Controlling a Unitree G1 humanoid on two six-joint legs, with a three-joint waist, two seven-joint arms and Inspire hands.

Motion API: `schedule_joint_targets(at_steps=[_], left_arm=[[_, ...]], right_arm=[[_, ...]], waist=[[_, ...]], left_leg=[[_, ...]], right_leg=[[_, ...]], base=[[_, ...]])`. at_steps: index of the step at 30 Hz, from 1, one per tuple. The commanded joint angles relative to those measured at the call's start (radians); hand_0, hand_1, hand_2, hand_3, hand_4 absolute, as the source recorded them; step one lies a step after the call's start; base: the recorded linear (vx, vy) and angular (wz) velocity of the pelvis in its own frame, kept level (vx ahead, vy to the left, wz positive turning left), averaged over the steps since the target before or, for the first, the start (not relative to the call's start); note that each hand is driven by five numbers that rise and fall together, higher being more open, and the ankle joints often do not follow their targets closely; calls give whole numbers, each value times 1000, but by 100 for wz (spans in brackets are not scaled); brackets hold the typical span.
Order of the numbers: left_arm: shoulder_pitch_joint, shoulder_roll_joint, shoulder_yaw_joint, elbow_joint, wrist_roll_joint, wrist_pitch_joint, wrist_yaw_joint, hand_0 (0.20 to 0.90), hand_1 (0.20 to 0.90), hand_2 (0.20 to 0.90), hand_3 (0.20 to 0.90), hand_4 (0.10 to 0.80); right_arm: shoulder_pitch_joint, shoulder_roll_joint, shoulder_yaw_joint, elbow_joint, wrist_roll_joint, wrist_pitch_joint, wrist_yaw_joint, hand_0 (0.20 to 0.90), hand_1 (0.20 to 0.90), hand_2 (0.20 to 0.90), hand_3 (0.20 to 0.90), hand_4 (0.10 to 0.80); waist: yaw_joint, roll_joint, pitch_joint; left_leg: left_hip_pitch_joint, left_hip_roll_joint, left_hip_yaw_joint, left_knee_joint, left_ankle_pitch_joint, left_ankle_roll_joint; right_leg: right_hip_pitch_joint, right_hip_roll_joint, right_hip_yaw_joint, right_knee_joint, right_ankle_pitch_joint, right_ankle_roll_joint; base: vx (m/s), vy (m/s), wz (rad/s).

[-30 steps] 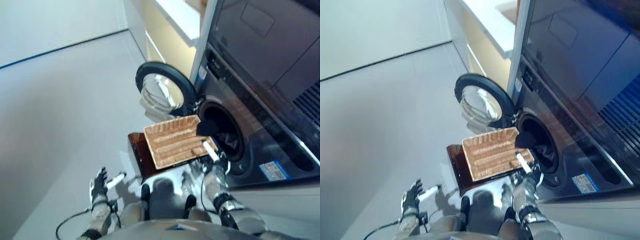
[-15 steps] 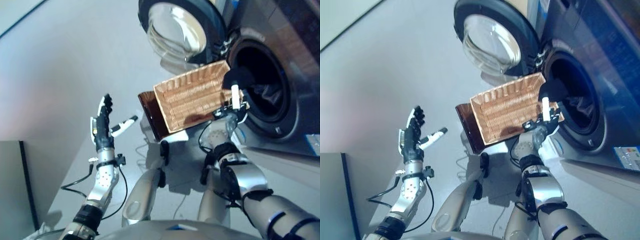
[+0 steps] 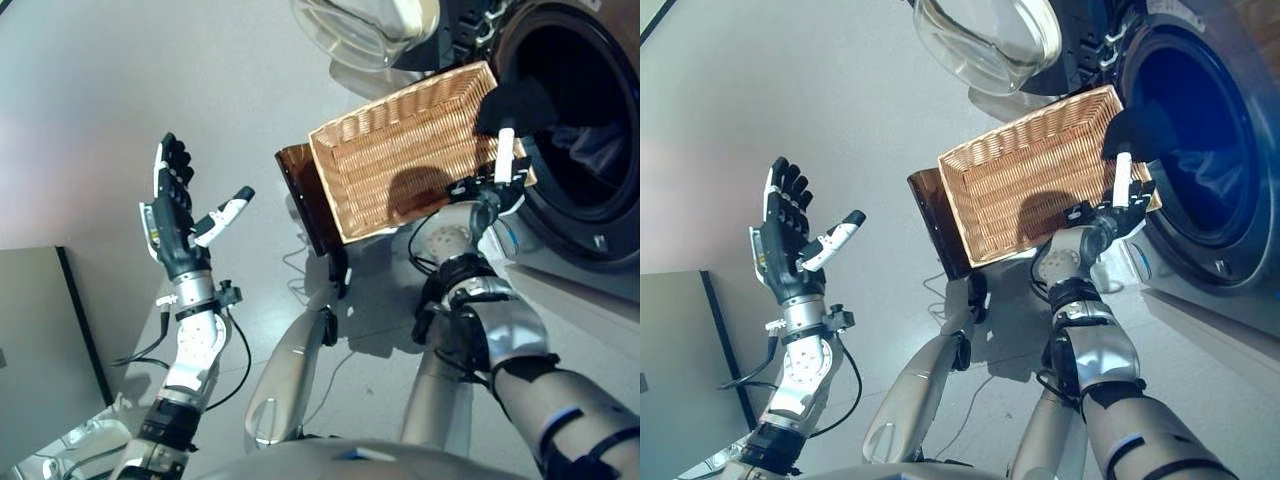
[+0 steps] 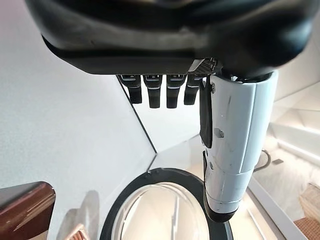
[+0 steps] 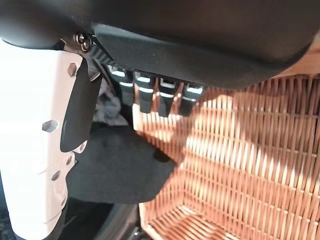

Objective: Pick up the clothes and place them into the washing machine

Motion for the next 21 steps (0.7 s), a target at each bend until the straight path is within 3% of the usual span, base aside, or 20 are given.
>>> schedule_joint_targets(at_steps=[1, 7, 15, 16, 19, 21], left_arm=[[6, 40, 51, -189, 25, -122, 35, 900, 900, 900, 900, 800], [2, 49, 35, -203, 19, -124, 15, 900, 900, 900, 900, 800], [9, 55, 48, -234, -12, -125, -27, 900, 900, 900, 900, 800], [10, 59, 53, -237, -21, -123, -38, 900, 900, 900, 900, 800], [5, 64, 54, -221, -49, -122, -52, 900, 900, 900, 900, 800], [6, 71, 57, -212, -67, -123, -68, 900, 900, 900, 900, 800]], right_arm=[[-131, -101, 33, -26, -51, -60, 3, 900, 900, 900, 900, 800], [-211, -202, 51, -8, -51, -52, 2, 900, 900, 900, 900, 800], [-320, -465, 122, -41, -120, -30, -12, 900, 900, 900, 900, 800], [-311, -502, 133, -100, -143, -30, -9, 900, 900, 900, 900, 800], [-317, -560, 150, -151, -173, -34, -31, 900, 900, 900, 900, 800], [-333, -600, 152, -151, -176, -35, -37, 900, 900, 900, 900, 800]], waist=[[45, 49, -29], [66, 72, -41], [98, 115, -75], [87, 115, -72], [65, 99, -88], [56, 96, -86]], left_leg=[[-91, 13, -36, 137, -159, -57], [-95, 1, -51, 107, -160, -68], [-91, -13, -50, 53, -135, -79], [-93, -11, -42, 46, -106, -80], [-50, -14, -37, 21, -126, -87], [-40, -14, -22, 13, -104, -84]], right_leg=[[43, -36, 20, -170, 76, 59], [25, -46, 33, -159, 48, 66], [-16, -65, 56, -135, 31, 71], [-21, -61, 56, -147, 60, 64], [4, -51, 72, -163, 42, 70], [12, -47, 70, -183, 73, 66]], base=[[31, 30, 5], [74, 19, 9], [15, 24, 9], [0, 0, 0], [64, 2, 1], [-63, 25, -17]])
